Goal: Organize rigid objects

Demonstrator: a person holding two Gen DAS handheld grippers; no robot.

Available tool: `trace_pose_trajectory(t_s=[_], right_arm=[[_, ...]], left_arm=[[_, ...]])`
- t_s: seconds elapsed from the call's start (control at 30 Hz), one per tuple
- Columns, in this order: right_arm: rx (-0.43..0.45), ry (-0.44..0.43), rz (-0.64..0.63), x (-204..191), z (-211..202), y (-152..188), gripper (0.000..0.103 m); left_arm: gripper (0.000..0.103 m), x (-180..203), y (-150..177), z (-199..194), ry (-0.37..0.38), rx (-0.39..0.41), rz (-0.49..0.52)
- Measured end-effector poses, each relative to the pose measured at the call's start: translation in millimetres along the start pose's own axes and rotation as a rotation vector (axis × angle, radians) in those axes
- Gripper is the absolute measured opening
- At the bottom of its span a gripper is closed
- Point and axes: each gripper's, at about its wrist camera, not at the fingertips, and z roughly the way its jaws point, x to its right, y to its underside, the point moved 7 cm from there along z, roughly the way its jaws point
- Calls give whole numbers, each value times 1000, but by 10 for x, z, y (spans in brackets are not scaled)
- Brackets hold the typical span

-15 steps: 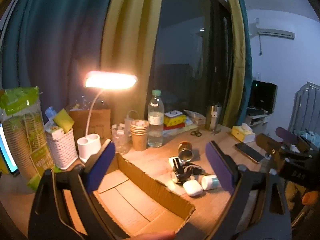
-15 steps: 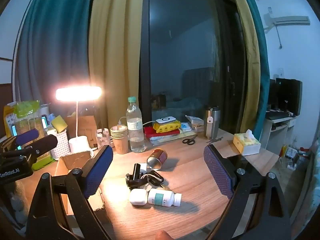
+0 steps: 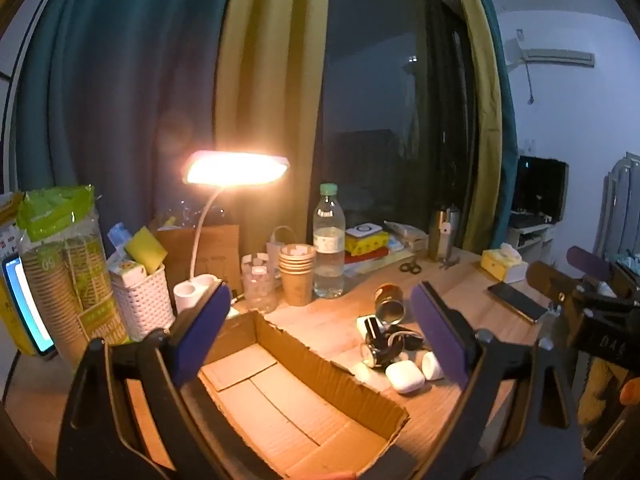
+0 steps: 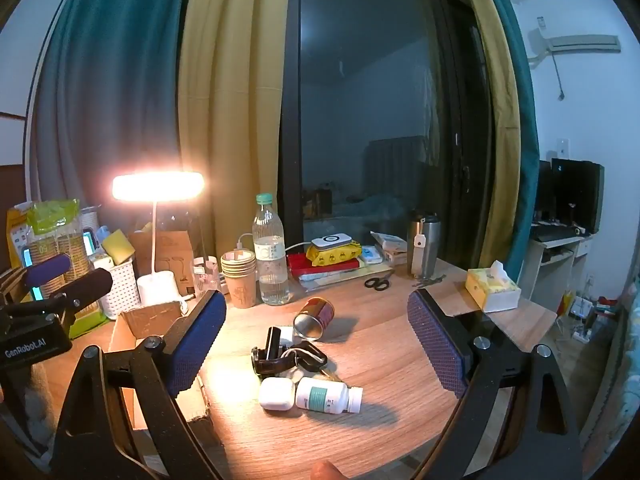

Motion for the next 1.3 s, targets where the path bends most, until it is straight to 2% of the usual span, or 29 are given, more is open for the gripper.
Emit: trace_pose_trajectory(t_s=[1.3], right_arm=[[-14, -6, -2, -5, 3, 33, 94]], left_arm=[[92, -23, 20, -34, 10, 6, 10]])
